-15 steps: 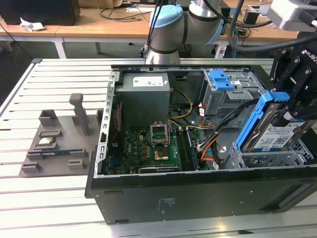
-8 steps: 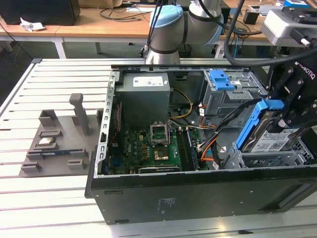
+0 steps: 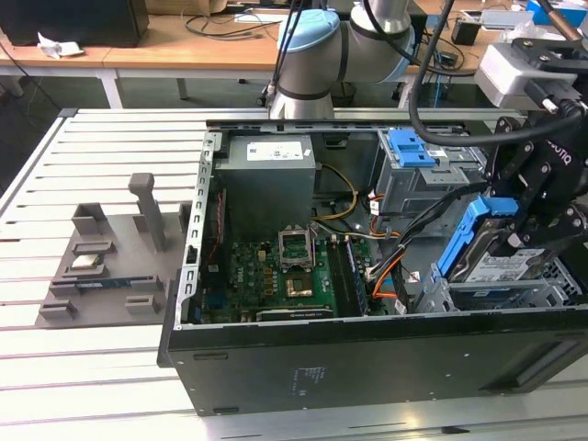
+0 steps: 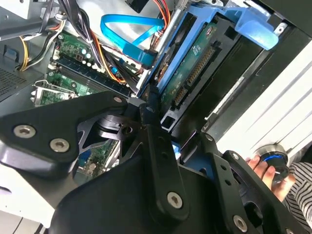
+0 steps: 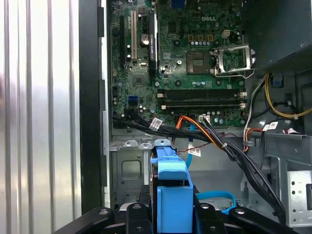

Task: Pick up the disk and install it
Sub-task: 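Insert the disk into the insertion slot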

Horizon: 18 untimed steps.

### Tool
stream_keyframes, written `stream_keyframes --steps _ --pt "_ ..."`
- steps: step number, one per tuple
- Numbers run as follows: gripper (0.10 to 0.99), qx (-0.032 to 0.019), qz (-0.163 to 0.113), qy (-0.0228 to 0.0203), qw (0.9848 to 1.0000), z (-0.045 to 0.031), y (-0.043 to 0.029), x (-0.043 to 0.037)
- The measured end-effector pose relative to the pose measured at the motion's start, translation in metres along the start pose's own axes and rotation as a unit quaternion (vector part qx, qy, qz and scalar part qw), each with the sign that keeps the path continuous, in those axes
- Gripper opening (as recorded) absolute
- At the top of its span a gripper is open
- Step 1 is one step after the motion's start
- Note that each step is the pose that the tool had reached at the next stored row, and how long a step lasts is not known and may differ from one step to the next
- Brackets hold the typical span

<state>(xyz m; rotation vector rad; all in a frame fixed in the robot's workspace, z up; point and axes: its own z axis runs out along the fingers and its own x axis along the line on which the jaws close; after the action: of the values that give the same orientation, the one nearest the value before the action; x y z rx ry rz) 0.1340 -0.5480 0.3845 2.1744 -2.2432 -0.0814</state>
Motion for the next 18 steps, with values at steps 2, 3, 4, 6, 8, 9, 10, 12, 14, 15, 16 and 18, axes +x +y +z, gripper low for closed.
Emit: stream_keyframes --steps 2,3,4,6,8,9,10,12,14,15,16,18 --pt "0.365 0.0000 0.000 0.0000 1.0000 0.0001 0.0000 0.0000" --pt "0.365 0.0000 0.000 -0.0001 1.0000 0.0002 0.0000 0.0000" --pt "0.365 0.0000 0.000 -0.0003 1.0000 0.0004 0.0000 0.0000" --pt "0.376 0.0000 0.000 -0.0001 1.0000 0.0004 0.0000 0.0000" --pt "0.439 0.0000 0.000 -0.0001 1.0000 0.0006 0.0000 0.0000" --pt "0.439 0.0000 0.000 -0.0001 1.0000 0.0005 0.0000 0.0000" --pt "0.439 0.0000 0.000 -0.0001 1.0000 0.0006 0.0000 0.0000" --pt "0.424 0.0000 0.000 -0.0001 1.0000 0.0007 0.0000 0.0000" --pt "0.357 0.0000 0.000 -0.0001 1.0000 0.0008 0.0000 0.0000" --pt "0.294 0.0000 0.000 -0.0001 1.0000 0.0008 0.0000 0.0000" --pt "0.235 0.0000 0.000 -0.0001 1.0000 0.0009 0.0000 0.0000" --pt "0.173 0.0000 0.000 -0.0001 1.0000 0.0010 0.0000 0.0000"
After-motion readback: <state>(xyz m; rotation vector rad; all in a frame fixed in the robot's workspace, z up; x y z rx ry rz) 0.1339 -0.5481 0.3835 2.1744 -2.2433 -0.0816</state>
